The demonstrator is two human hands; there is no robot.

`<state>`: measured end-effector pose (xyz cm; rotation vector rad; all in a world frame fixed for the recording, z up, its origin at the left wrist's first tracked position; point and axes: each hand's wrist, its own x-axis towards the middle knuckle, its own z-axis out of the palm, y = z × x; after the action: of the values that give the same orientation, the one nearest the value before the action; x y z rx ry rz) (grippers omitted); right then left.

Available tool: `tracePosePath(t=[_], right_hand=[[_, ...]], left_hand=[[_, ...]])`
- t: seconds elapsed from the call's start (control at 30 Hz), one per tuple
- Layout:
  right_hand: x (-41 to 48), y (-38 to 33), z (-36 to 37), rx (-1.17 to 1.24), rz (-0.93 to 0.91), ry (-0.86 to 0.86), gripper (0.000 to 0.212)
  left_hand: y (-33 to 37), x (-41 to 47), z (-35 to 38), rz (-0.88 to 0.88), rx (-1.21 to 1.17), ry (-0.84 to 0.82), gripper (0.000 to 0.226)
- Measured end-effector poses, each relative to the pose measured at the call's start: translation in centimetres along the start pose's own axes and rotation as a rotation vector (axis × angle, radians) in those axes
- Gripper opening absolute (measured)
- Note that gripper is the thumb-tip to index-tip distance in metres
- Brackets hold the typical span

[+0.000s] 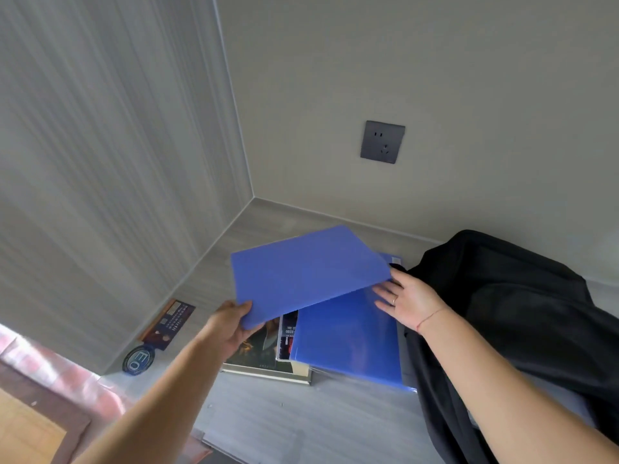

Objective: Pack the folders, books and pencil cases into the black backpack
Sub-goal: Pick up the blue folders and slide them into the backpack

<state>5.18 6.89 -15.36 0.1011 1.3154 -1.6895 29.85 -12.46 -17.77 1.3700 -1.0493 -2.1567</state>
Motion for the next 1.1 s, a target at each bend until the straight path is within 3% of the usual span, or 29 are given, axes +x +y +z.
tracePosePath(t=[0.07, 0.2, 0.27, 0.33, 0.4, 0.43, 0.53, 0.6, 0.67, 0.77, 0.87, 1.0, 1.1], right_hand=[[0.2, 1.5, 0.2, -0.116, 0.017, 0.09, 0.046], [-0.1, 4.6, 0.9, -0.42, 0.016, 0.192, 0.044], [0.0, 5.5, 0.9, -0.547, -0.017, 0.228, 0.047], [0.4, 6.1, 0.6, -0.706, -0.038, 0.31, 0.066], [0.4, 6.5, 0.4, -0.847, -0.05, 0.39, 0.072], [0.5, 6.8, 0.4, -0.887, -0.046, 0.413, 0.074], [0.6, 7.6, 0.3, -0.956, -0.014, 0.464, 0.08], [0.6, 8.1, 0.2, -0.974, 0.0, 0.508, 0.085], [0.8, 8.6, -0.3, -0.925, 0.021, 0.54, 0.086], [1.1, 8.6, -1.0, -0.714, -0.032, 0.519, 0.089], [0.9, 8.3, -1.1, -0.599, -0.067, 0.507, 0.086], [0.8, 8.6, -0.2, -0.485, -0.053, 0.457, 0.057], [0.7, 8.6, 0.1, -0.338, 0.019, 0.34, 0.038]], left_hand=[[-2.4, -0.6, 1.1, 0.002, -0.025, 0.003, 0.027], [-8.2, -3.9, 4.6, -0.146, 0.113, -0.025, 0.022], [-9.3, -6.6, 6.2, -0.301, 0.225, -0.171, 0.017], [-8.7, -8.4, 7.0, -0.451, 0.494, -0.445, 0.023], [-7.2, -8.8, 7.4, -0.441, 0.719, -0.565, 0.028], [-6.3, -8.4, 7.6, -0.335, 0.785, -0.499, 0.026], [-4.1, -4.9, 7.6, 0.216, 0.909, -0.039, 0.011], [-3.0, -2.4, 7.3, 0.377, 0.986, 0.19, 0.024], [-3.0, -0.2, 6.9, 0.242, 0.965, 0.221, 0.044], [-3.7, 1.5, 7.3, 0.036, 0.786, 0.132, 0.04], [-4.4, 3.0, 7.2, 0.028, 0.757, 0.125, 0.041], [-3.7, 3.7, 5.5, 0.026, 0.688, 0.153, 0.036], [-2.3, 3.6, 3.1, -0.051, 0.573, 0.076, 0.043]])
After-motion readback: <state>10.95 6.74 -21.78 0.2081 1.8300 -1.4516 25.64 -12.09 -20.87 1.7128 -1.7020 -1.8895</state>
